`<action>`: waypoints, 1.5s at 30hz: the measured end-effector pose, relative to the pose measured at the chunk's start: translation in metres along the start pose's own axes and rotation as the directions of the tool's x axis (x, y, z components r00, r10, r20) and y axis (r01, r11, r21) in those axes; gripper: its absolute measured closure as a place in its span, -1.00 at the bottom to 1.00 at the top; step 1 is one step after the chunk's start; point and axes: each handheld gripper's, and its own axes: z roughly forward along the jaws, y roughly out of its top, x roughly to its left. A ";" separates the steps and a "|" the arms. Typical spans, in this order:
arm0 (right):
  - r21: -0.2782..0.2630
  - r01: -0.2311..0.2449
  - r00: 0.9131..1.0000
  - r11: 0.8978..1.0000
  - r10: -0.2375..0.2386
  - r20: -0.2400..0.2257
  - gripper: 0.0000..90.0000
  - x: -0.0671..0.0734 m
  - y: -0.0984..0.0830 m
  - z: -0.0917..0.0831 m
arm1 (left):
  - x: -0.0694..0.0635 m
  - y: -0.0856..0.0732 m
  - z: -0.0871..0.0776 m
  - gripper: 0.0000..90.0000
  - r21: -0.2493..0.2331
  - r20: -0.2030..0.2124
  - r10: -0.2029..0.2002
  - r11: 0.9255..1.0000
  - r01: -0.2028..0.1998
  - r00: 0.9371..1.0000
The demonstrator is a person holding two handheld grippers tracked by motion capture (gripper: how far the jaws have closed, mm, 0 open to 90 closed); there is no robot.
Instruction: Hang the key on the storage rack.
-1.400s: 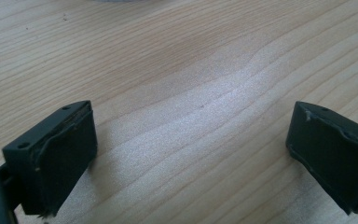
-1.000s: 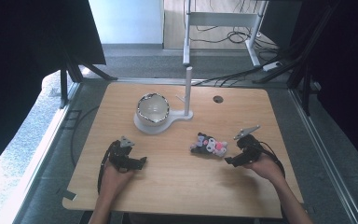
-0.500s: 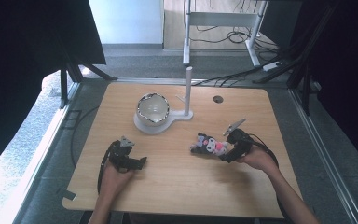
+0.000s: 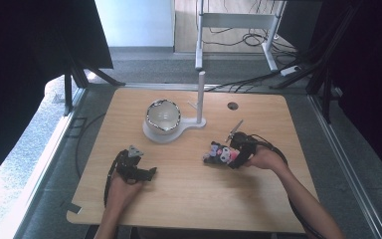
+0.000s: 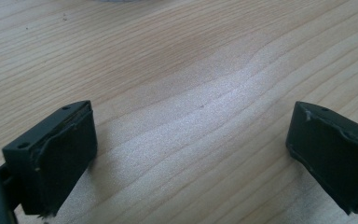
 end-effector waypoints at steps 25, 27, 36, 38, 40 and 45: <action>0.149 0.073 0.996 0.986 -0.064 -0.066 0.01 -0.010 0.033 -0.008 | 0.000 0.000 0.000 -0.96 0.000 0.000 0.000 1.000 0.000 1.000; 0.139 0.075 0.996 0.987 -0.067 -0.065 0.01 -0.012 0.033 -0.015 | 0.000 0.000 0.000 -0.96 0.000 0.000 0.000 1.000 0.000 1.000; 0.106 0.063 0.997 0.992 -0.058 -0.054 0.01 -0.017 0.033 -0.041 | 0.000 0.000 0.000 -0.96 0.000 0.000 0.000 1.000 0.000 1.000; 0.098 0.061 0.997 0.993 -0.056 -0.053 0.01 -0.019 0.033 -0.049 | 0.000 0.000 0.000 -0.96 0.000 -0.001 0.004 1.000 -0.004 1.000; 0.088 0.056 0.997 0.995 -0.051 -0.053 0.01 -0.020 0.034 -0.054 | 0.000 0.000 0.000 -0.96 0.000 -0.001 0.004 1.000 -0.004 1.000; 0.077 0.053 0.998 0.996 -0.049 -0.050 0.01 -0.022 0.037 -0.066 | 0.000 0.000 0.000 -0.96 0.000 -0.001 0.004 1.000 -0.004 1.000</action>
